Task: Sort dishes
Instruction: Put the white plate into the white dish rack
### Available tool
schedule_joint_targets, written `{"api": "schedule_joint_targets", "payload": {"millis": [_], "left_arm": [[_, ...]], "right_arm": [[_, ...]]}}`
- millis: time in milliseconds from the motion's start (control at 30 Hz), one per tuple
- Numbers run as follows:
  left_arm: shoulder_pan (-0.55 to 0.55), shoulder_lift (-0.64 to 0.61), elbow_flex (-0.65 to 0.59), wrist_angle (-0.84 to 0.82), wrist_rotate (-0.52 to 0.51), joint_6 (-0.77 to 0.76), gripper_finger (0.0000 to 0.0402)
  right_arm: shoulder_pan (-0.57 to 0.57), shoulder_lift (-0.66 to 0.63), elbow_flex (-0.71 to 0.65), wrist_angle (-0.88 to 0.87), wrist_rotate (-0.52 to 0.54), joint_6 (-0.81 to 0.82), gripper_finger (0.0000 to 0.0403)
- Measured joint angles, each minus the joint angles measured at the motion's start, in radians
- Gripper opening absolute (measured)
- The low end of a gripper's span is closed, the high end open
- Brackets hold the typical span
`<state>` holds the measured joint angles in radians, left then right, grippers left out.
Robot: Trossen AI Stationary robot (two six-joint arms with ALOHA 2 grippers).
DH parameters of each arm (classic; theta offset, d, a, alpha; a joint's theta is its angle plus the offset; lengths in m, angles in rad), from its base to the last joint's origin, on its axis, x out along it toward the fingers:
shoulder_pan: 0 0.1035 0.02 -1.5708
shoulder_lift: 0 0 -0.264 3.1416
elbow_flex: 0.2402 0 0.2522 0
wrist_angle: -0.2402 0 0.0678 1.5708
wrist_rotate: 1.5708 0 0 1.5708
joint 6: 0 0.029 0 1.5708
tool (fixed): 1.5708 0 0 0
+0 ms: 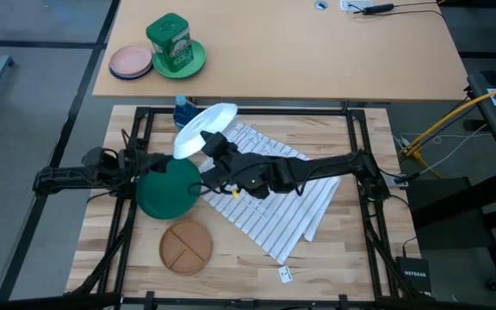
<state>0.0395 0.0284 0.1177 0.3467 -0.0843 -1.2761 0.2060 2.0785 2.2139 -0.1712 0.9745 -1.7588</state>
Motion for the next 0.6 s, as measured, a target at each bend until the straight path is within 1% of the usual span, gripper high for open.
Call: {"api": "schedule_joint_targets", "payload": {"millis": [233,433,600], "left_arm": [[0.0,0.0,0.0,0.001,-0.049,-0.031,0.0168],[0.0,0.0,0.0,0.006,-0.135,-0.033,0.0168],[0.0,0.0,0.0,0.016,-0.172,-0.033,0.0168]], "right_arm": [[-0.033,0.0,0.0,0.025,-0.072,-0.006,0.0014],[-0.044,0.0,0.0,0.06,-0.13,-0.008,0.0014],[-0.044,0.0,0.0,0.067,-0.156,-0.005,0.0014]]}}
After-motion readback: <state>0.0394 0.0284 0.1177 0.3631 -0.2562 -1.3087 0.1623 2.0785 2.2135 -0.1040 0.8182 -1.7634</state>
